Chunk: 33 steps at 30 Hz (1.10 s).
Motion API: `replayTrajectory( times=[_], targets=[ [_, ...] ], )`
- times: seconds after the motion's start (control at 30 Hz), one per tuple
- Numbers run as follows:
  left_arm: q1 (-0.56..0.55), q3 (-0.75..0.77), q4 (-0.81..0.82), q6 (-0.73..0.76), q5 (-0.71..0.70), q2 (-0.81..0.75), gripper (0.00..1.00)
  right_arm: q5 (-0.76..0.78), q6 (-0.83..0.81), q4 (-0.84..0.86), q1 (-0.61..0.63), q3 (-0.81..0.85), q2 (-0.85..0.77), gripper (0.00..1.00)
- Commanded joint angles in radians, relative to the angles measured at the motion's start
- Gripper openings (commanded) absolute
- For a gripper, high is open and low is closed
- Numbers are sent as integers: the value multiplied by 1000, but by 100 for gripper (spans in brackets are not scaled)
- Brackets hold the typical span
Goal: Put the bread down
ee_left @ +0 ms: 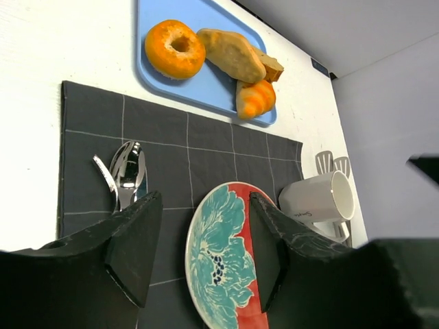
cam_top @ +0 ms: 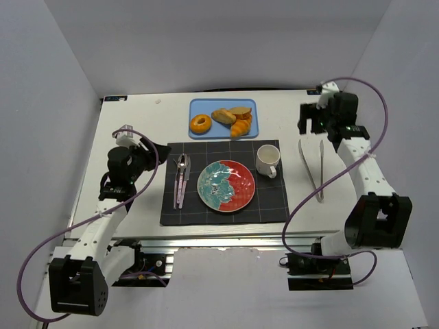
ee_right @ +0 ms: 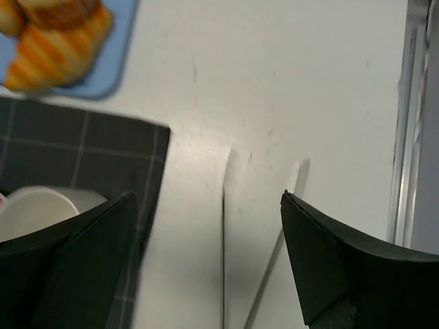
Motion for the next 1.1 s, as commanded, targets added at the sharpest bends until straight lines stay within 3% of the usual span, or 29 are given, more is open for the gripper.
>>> replayTrajectory(
  times=[0.0,0.03,0.07,0.13,0.17,0.2,0.23,0.27,0.33,0.4,0.47,0.5,0.73,0.83,1.07],
  targets=[
    [-3,42,46,-17,28,19,63,-143,-24,2,-115,-131,-100,89],
    [-5,45,52,-19,32,28,62,-218,-74,-16,-147,-186,-115,89],
    [-3,50,55,-19,34,34,56,-363,-246,-41,-203,-209,-146,89],
    [-3,56,56,-17,40,48,44,-447,-326,-78,-270,-270,-171,79],
    [-3,60,58,-17,41,52,36,-517,-373,-88,-287,-322,-188,56],
    [-3,62,61,-17,41,55,19,-523,-386,-90,-294,-346,-192,39],
    [-3,62,61,-17,41,60,14,-503,-395,-88,-298,-366,-195,1],
    [-3,62,64,-17,41,63,12,-491,-400,-88,-299,-396,-194,0],
    [-5,59,73,-19,41,63,11,-463,-401,-81,-299,-422,-188,0],
    [-3,53,75,-19,40,57,19,-412,-386,-78,-299,-441,-172,40],
    [-5,44,78,-22,35,48,40,-327,-346,-59,-298,-441,-137,76],
    [-5,16,96,-34,34,40,60,-203,-281,-50,-284,-418,-76,89],
    [-3,20,87,-23,35,45,65,-40,-234,14,-207,-410,25,89],
    [-5,25,76,-19,31,40,65,101,-196,14,-163,-383,87,89],
    [-5,-6,81,-29,20,11,66,115,-144,-2,-160,-377,165,80]
  ],
)
